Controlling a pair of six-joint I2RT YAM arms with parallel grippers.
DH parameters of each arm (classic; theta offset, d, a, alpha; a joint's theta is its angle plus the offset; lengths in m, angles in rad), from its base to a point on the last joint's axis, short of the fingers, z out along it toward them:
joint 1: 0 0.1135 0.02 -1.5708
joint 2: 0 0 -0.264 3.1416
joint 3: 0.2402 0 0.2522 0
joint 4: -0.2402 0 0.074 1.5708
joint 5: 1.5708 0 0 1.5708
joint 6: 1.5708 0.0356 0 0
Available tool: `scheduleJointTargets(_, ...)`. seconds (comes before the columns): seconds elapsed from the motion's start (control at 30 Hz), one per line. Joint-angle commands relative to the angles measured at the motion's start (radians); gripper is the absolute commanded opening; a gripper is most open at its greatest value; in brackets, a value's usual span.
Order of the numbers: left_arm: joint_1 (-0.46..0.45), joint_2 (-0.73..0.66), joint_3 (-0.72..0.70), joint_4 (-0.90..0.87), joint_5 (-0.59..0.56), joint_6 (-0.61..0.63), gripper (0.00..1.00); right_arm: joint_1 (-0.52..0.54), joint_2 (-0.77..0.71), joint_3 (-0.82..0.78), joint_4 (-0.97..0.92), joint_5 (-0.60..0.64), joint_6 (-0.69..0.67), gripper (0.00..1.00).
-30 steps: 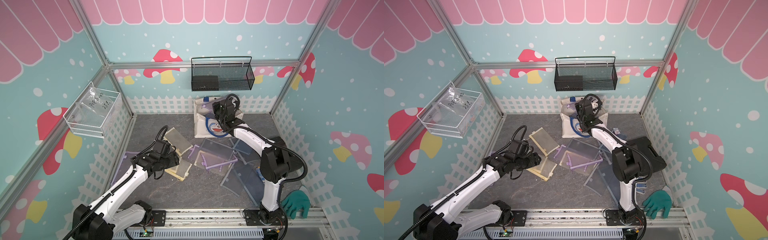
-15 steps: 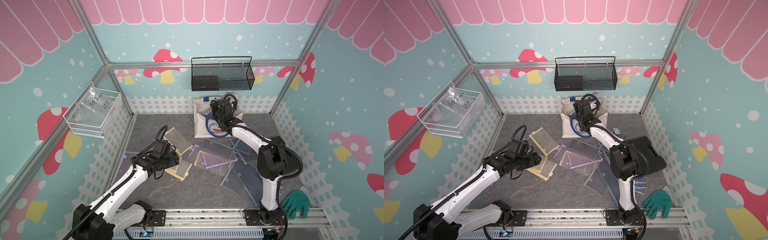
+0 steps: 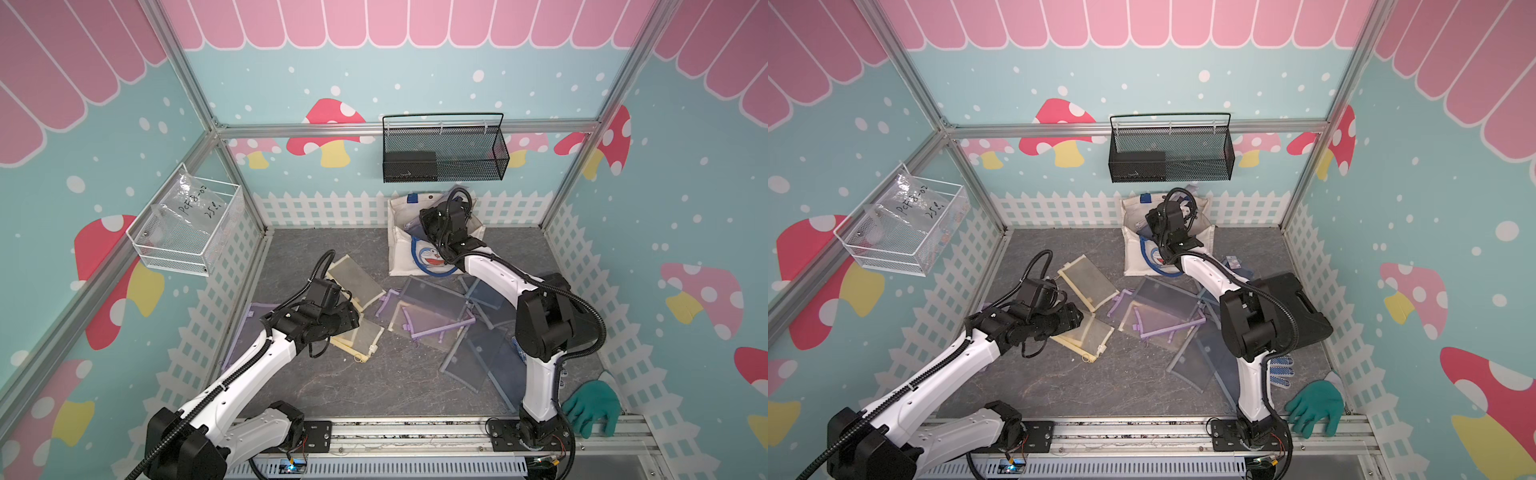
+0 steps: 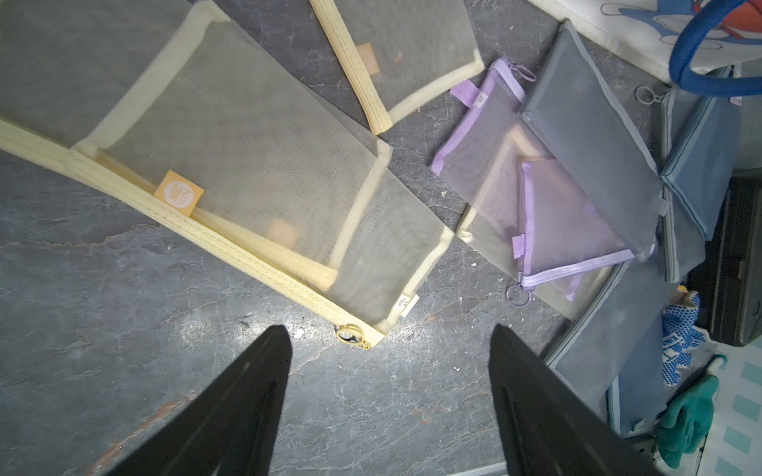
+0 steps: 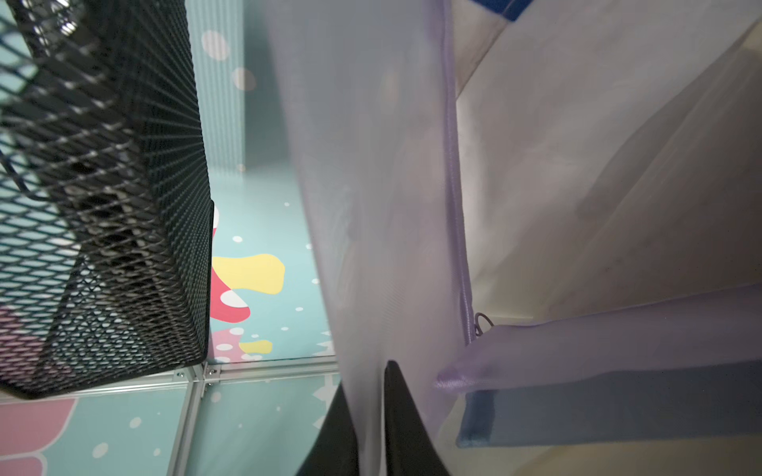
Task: Put the pencil pouch into the canvas bag
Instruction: Place the pencil pouch in the canvas bag.
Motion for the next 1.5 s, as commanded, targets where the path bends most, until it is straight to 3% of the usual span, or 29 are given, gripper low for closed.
scheduleJointTargets(0.0, 0.005, -0.018, -0.004, 0.004, -0.024, -0.006, 0.77, 0.012, -0.008, 0.025, 0.030, -0.004, 0.045, 0.12)
scheduleJointTargets(0.43, 0.006, -0.013, 0.016, 0.000, -0.034, 0.005, 0.77, 0.057, 0.002, 0.074, -0.016, 0.081, 0.154, 0.14)
scheduleJointTargets(0.5, 0.006, -0.015, 0.018, -0.003, -0.033, 0.009, 0.77, 0.059, -0.001, 0.066, -0.023, 0.089, 0.161, 0.19)
scheduleJointTargets(0.8, 0.014, -0.012, 0.035, -0.010, -0.032, 0.024, 0.77, 0.055, -0.046, 0.014, -0.026, 0.124, 0.142, 0.55)
scheduleJointTargets(1.07, 0.015, 0.005, 0.063, -0.017, -0.034, 0.035, 0.77, 0.025, -0.157, -0.002, -0.019, 0.015, -0.109, 0.68)
scheduleJointTargets(1.2, 0.015, -0.001, 0.055, -0.016, -0.035, 0.032, 0.77, -0.014, -0.249, -0.025, -0.116, -0.063, -0.314, 0.67)
scheduleJointTargets(1.33, 0.015, 0.005, 0.048, -0.009, -0.027, 0.032, 0.77, -0.060, -0.217, 0.144, -0.302, -0.154, -0.600, 0.65)
scheduleJointTargets(1.47, 0.015, 0.010, 0.052, -0.004, -0.022, 0.031, 0.77, -0.077, 0.015, 0.560, -0.613, -0.231, -0.874, 0.65)
